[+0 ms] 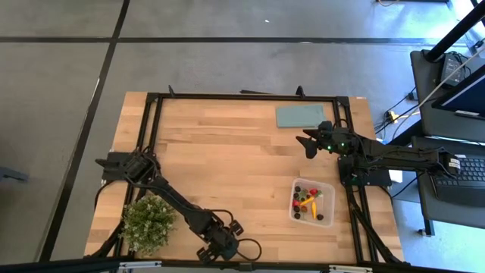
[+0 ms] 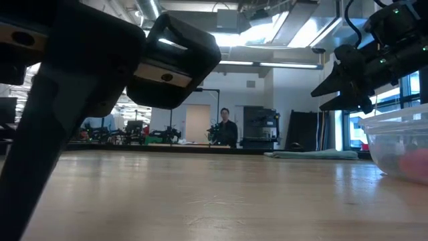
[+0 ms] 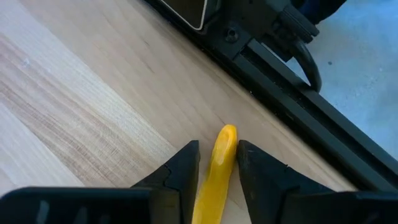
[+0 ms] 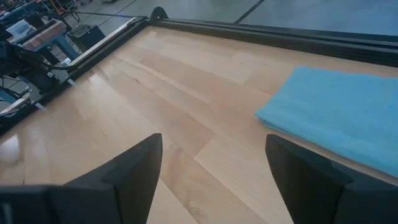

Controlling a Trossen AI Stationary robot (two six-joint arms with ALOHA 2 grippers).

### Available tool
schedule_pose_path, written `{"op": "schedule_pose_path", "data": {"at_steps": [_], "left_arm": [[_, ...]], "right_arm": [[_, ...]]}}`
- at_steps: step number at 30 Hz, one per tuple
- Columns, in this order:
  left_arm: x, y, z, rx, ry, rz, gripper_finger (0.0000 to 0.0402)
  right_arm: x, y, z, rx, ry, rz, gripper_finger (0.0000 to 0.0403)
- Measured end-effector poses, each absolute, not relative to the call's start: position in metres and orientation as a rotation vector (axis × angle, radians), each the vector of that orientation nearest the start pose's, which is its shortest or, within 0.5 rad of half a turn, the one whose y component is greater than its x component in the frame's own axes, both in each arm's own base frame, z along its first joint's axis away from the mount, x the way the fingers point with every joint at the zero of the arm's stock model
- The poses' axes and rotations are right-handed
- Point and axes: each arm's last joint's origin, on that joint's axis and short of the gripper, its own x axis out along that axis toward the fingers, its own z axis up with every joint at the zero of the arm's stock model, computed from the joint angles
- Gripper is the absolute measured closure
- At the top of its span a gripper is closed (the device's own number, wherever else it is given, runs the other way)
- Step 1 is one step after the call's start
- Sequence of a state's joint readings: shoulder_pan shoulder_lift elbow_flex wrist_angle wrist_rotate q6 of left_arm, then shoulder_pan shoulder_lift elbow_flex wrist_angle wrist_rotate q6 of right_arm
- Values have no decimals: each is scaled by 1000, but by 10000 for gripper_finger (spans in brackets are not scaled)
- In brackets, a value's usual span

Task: Pick and placing Produce into tupperware
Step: Put the corn into the container

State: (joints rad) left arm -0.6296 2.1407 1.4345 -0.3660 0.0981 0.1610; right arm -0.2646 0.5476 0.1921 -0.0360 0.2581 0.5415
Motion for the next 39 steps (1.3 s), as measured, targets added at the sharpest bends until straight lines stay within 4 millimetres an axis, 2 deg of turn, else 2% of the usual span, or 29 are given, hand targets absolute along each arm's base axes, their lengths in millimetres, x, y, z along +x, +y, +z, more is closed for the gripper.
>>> {"op": "schedule_pose_path", "data": {"at_steps": [11,16,19,21,25,28,35,39], "left_arm": [[349,-257,127,430,1012,-736,390],[351,-252,130,422,1018,-724,393],[353,-239,138,420,1072,-699,397],[358,-227,147,423,1097,-657,397],[377,-201,186,401,1014,-544,395],[394,-178,206,379,955,-494,398],[443,-124,259,348,637,-385,399],[464,-95,286,266,365,-382,399]], "right_arm": [[127,-42,175,524,247,-610,116],[127,-42,175,528,245,-611,116],[127,-42,175,529,245,-611,116],[127,-42,175,529,245,-610,116],[127,-42,176,533,239,-610,116],[128,-42,177,558,216,-610,116],[128,-42,177,578,218,-596,116],[128,-42,177,579,219,-595,116]]}}
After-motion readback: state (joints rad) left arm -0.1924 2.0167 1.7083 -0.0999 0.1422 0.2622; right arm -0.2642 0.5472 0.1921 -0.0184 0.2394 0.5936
